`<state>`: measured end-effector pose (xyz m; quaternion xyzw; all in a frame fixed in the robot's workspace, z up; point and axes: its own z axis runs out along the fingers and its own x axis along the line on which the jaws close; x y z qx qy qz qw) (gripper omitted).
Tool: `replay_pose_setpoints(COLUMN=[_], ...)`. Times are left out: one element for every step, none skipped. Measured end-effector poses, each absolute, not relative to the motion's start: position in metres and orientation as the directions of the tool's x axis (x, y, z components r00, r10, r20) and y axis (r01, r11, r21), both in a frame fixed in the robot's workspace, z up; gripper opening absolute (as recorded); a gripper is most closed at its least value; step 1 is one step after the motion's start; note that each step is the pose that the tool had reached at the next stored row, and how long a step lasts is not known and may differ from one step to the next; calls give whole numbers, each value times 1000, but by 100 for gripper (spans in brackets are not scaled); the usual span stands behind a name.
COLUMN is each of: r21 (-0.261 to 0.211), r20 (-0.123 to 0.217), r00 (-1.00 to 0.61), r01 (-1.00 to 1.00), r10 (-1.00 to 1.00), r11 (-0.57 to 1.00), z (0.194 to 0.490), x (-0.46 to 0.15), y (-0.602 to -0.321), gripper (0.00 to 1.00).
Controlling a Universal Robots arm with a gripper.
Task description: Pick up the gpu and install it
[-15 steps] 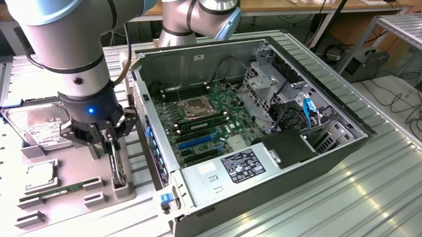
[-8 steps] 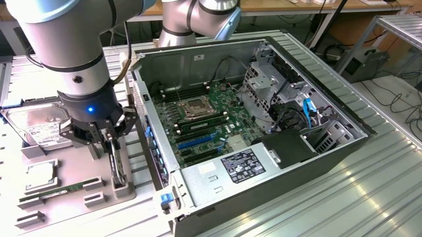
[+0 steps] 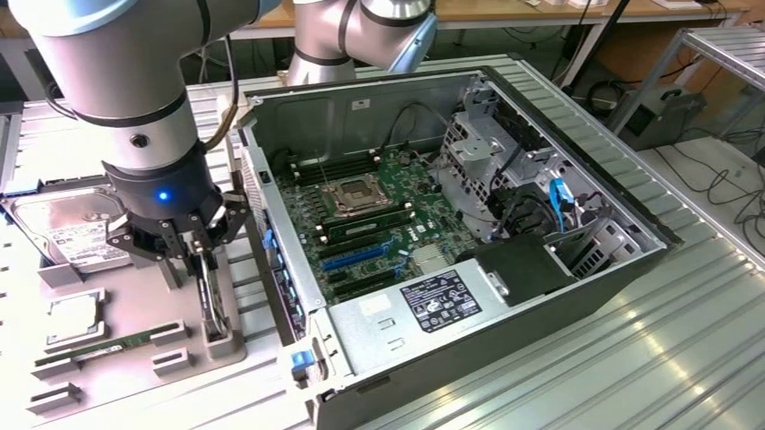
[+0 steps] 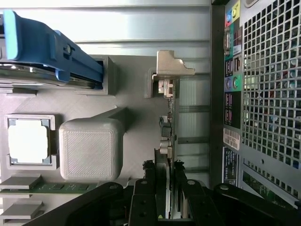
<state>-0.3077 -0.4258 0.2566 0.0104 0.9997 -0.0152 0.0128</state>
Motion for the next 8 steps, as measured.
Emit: replay_pose_setpoints(r21=[-30,-30,-30,-30,-30,-30,-30,-30], r20=[-26,-26,-26,-26,-26,-26,-26,-26], r00=[-999,-999,-999,-999,-999,-999,-999,-999], r01=[21,21,21,21,21,21,21,21], r10=[20,20,20,20,20,20,20,20], r11=[999,999,999,999,999,999,999,999], z=[257,257,257,258,258,258,258,259], x=[-308,-308,-308,-308,-308,-308,-308,-308], y=[-426,-426,-426,-426,-426,-426,-426,-426], gripper=[27,27,27,27,27,27,27,27])
